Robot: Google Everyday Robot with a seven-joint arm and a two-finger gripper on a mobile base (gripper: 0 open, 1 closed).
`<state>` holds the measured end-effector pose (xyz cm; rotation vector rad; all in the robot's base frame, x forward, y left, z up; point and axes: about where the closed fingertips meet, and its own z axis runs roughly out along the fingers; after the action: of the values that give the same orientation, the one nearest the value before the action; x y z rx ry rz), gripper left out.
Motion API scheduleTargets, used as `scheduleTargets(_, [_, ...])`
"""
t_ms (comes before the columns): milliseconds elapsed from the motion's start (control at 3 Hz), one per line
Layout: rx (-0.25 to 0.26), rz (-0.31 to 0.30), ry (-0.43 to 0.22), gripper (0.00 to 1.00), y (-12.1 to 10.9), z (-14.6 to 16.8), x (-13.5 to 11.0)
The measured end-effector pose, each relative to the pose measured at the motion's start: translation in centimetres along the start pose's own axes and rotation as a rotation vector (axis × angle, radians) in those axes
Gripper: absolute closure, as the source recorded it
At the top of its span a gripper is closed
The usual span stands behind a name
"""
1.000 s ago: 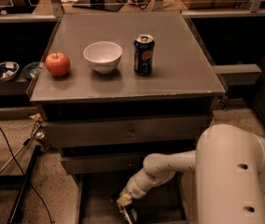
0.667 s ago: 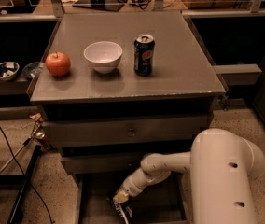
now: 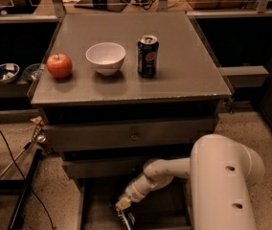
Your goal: Place blue chip bag into bottom drawer
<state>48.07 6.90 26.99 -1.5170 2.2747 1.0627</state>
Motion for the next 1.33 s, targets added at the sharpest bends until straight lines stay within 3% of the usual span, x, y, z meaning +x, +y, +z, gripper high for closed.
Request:
scheduleTargets(1000, [-0.053,0.005,-0.005,0.99,-0.1,3.1,0.9])
scheduleTargets(1333, [-0.053,0.005,-0.005,0.77,-0.1,3.1,0.9])
